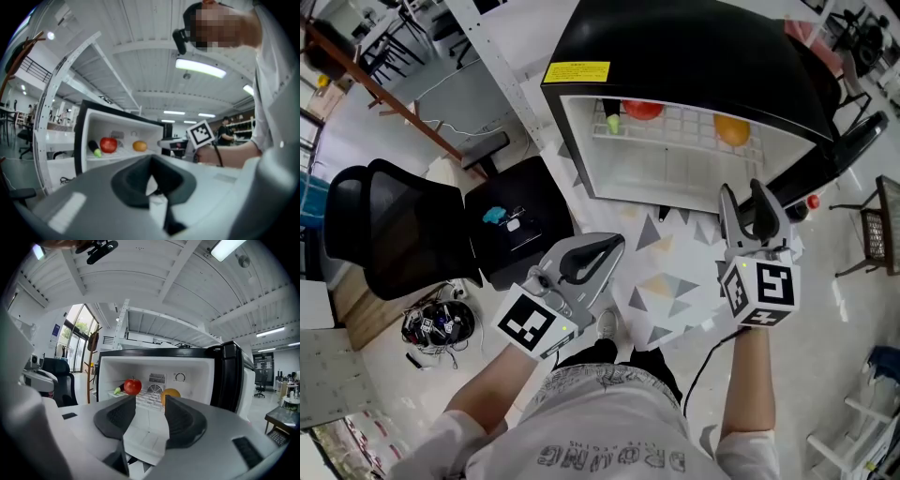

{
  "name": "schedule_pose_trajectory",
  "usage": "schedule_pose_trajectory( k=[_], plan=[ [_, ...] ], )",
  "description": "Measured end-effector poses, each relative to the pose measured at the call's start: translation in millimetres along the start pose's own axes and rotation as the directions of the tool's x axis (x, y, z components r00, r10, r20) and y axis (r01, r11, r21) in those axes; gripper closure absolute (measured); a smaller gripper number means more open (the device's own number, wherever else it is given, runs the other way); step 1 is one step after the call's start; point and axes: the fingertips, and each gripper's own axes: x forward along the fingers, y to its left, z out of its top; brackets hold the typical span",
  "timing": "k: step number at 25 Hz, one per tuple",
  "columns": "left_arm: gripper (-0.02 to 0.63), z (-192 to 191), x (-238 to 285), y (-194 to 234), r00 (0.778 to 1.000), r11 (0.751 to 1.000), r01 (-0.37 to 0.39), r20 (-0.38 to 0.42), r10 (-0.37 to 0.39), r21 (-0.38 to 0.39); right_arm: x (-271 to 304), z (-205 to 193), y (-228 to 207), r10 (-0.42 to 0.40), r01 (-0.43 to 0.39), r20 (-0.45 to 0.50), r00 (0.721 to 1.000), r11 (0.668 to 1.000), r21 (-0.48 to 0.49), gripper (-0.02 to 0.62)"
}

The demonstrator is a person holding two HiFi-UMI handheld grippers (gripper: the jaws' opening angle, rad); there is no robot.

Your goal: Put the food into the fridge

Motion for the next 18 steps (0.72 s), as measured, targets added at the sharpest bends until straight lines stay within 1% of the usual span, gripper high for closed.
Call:
schedule_pose_trajectory(
  k=[5, 12, 18],
  plan=[
    [0.600, 4.8, -5.2, -2.0, 1.000, 1.000, 0.005, 0.013, -0.005, 0.009, -17.3, 0.7, 5.1, -0.008, 0.008, 0.012, 1.000, 1.000, 0.004, 0.438],
    [0.600, 10.6, -12.6, -6.1, 1.000, 1.000, 0.012, 0.022, -0.012, 0.019, -39.7, 0.5, 20.6, 0.002, -0.002, 0.020, 1.000, 1.000, 0.011, 0.493],
    [0.600, 12.3, -19.1, -8.1, 1.000, 1.000, 0.010, 0.026, -0.010, 0.019, -57.6, -8.2, 28.5, 0.014, -0.014, 0.001, 1.000, 1.000, 0.026, 0.535]
  ],
)
